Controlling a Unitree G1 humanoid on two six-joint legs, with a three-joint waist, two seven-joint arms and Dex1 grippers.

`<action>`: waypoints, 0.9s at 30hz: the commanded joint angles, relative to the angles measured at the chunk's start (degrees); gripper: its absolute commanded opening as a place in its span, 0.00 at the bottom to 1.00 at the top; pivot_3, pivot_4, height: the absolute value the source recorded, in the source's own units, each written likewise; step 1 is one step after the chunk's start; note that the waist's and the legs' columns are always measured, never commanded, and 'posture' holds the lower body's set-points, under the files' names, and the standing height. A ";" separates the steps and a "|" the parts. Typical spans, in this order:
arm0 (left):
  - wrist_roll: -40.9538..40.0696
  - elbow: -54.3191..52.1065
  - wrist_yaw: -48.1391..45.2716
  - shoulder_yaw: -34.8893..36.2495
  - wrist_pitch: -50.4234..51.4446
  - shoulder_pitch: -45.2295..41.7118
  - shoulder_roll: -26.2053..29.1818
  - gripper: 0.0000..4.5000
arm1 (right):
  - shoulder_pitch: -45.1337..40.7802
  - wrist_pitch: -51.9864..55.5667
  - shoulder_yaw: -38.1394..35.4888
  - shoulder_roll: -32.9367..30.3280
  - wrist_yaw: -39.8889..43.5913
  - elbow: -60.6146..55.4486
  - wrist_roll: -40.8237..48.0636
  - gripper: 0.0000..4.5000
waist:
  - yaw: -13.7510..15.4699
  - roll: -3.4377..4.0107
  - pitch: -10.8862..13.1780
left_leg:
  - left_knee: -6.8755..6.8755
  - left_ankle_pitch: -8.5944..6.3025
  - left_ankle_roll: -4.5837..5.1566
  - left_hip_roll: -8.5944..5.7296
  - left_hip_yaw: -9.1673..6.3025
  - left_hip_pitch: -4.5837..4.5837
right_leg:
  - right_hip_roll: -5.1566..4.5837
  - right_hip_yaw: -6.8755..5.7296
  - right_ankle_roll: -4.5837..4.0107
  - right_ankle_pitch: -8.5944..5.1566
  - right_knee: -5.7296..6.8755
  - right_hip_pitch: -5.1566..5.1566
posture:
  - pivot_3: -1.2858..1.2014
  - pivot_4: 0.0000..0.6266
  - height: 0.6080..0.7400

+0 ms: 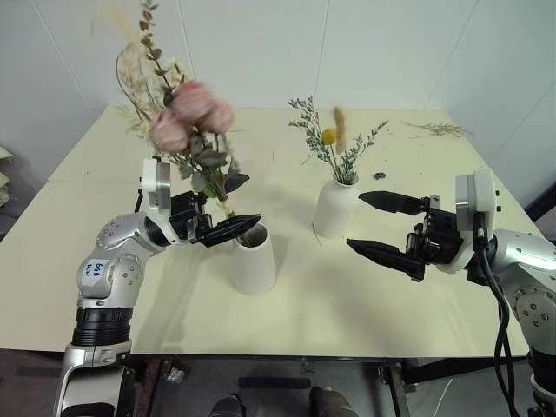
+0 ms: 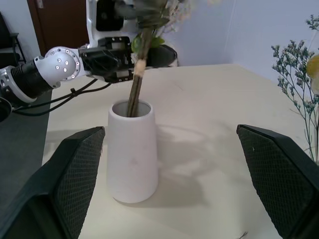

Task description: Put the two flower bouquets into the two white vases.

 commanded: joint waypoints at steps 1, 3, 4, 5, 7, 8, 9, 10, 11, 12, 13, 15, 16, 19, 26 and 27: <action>3.52 1.93 -2.59 -0.98 -6.19 -2.12 0.01 1.00 | 0.19 -1.18 -1.39 0.45 -0.80 -1.49 0.28 1.00 | 0.11 0.00 0.00 | 0.00 0.00 0.00 0.00 0.00 0.00 | 0.00 0.00 0.00 0.00 0.00 0.00 | 0.52 0.24 1.00; 5.07 3.27 -3.82 -1.90 -8.81 -3.95 -0.12 1.00 | 0.62 -1.18 -1.40 0.75 -1.45 -2.00 0.31 1.00 | 0.15 0.00 0.00 | 0.00 0.00 0.00 0.00 0.00 -0.02 | 0.00 0.00 0.00 0.00 -0.01 0.00 | 0.52 0.24 1.00; 5.69 3.61 -4.55 -2.45 -9.48 -4.85 0.06 1.00 | 0.88 -1.20 -1.37 0.94 -1.70 -2.27 0.29 1.00 | 0.18 0.00 0.00 | 0.00 0.00 0.00 -0.01 0.00 -0.02 | -0.01 0.00 0.00 0.00 -0.01 0.01 | 0.52 0.24 1.00; 7.05 4.05 -5.31 -3.21 -10.77 -5.53 0.51 1.00 | 1.10 -1.23 -1.35 1.13 -1.90 -2.48 0.23 1.00 | 0.26 0.00 0.00 | 0.00 0.00 0.00 -0.01 -0.01 -0.03 | -0.01 0.00 0.00 0.00 -0.02 0.00 | 0.52 0.24 1.00; 7.94 4.04 -7.18 -4.43 -11.12 -6.76 1.33 1.00 | 1.46 -1.33 -1.26 1.43 -2.15 -2.74 0.07 1.00 | 0.23 0.00 0.00 | 0.00 0.00 0.00 -0.02 -0.01 -0.04 | -0.01 0.00 0.01 0.00 -0.02 0.00 | 0.52 0.24 1.00; 7.69 3.81 -7.65 -4.68 -10.42 -7.31 1.65 1.00 | 1.55 -1.41 -1.18 1.51 -2.25 -2.81 -0.02 1.00 | 0.22 0.00 0.00 | 0.00 -0.01 0.01 -0.02 -0.01 -0.04 | -0.01 0.00 0.01 0.01 -0.04 0.00 | 0.52 0.24 1.00; 7.64 3.57 -8.49 -5.00 -10.22 -7.90 2.11 1.00 | 1.65 -1.53 -1.10 1.57 -2.29 -2.84 -0.09 1.00 | 0.20 0.00 0.00 | -0.01 -0.02 0.03 -0.02 -0.01 -0.04 | -0.01 0.00 0.02 0.01 -0.04 0.00 | 0.52 0.24 1.00; 7.35 3.26 -9.58 -5.31 -9.17 -8.75 3.09 1.00 | 1.73 -1.67 -1.03 1.59 -2.26 -2.77 -0.16 1.00 | 0.15 0.00 0.00 | -0.01 -0.02 0.03 -0.02 -0.01 -0.04 | -0.01 0.00 0.02 0.01 -0.04 0.00 | 0.52 0.24 1.00; 7.23 3.19 -10.87 -5.58 -8.32 -9.50 4.29 1.00 | 1.80 -1.87 -0.98 1.58 -2.15 -2.66 -0.29 1.00 | 0.02 0.00 0.00 | -0.01 -0.02 0.03 -0.01 -0.01 -0.04 | 0.00 0.00 0.02 0.01 -0.03 -0.01 | 0.52 0.24 1.00; 7.19 3.37 -12.01 -5.69 -7.53 -10.12 5.55 1.00 | 1.86 -1.99 -1.02 1.58 -2.07 -2.55 -0.32 1.00 | -0.13 0.00 0.00 | -0.02 -0.02 0.03 -0.01 0.00 -0.04 | 0.00 0.00 0.02 0.01 -0.02 -0.01 | 0.52 0.24 1.00; 7.13 3.55 -12.70 -5.72 -6.96 -10.50 6.35 1.00 | 1.89 -2.07 -1.06 1.58 -2.02 -2.48 -0.33 1.00 | -0.22 0.00 0.00 | -0.02 -0.02 0.03 0.00 0.00 -0.04 | 0.01 0.00 0.02 0.01 -0.01 -0.02 | 0.52 0.24 1.00; 7.75 5.70 -14.75 -5.54 -6.55 -11.23 8.95 1.00 | 1.89 -2.25 -1.14 1.44 -1.74 -2.16 -0.46 1.00 | -0.24 0.01 0.00 | -0.03 -0.02 0.03 0.01 0.00 -0.01 | 0.03 0.00 0.01 0.01 0.01 -0.02 | 0.52 0.24 1.00; 8.91 8.37 -16.58 -5.41 -7.50 -12.03 11.17 1.00 | 1.86 -2.37 -1.27 1.22 -1.33 -1.75 -0.55 1.00 | -0.23 0.02 0.00 | -0.03 -0.02 0.04 0.01 0.00 0.01 | 0.02 0.00 0.01 0.00 0.02 -0.01 | 0.52 0.24 1.00; 10.21 14.70 -18.48 -4.71 -7.23 -15.05 15.31 1.00 | 1.52 -2.62 -1.33 0.63 -0.16 -0.73 -1.04 1.00 | -0.27 0.02 0.01 | -0.03 -0.01 0.05 0.02 0.00 0.01 | 0.04 0.00 0.00 0.00 0.04 -0.03 | 0.52 0.24 1.00; 11.80 20.75 -21.07 -3.43 -6.32 -15.36 21.16 1.00 | 0.55 -2.80 -1.63 -1.10 3.17 1.27 -1.75 1.00 | -0.01 0.03 0.01 | -0.07 -0.02 0.07 0.01 -0.01 -0.04 | 0.03 -0.01 0.01 0.00 0.01 -0.04 | 0.52 0.24 1.00; 11.16 20.35 -21.96 -2.99 -5.48 -14.64 22.04 1.00 | 0.56 -2.42 -1.82 -1.76 3.86 1.43 -1.42 1.00 | -0.01 0.03 0.01 | -0.09 -0.02 0.08 0.01 -0.01 -0.05 | 0.03 -0.01 0.01 -0.01 0.00 -0.05 | 0.52 0.24 1.00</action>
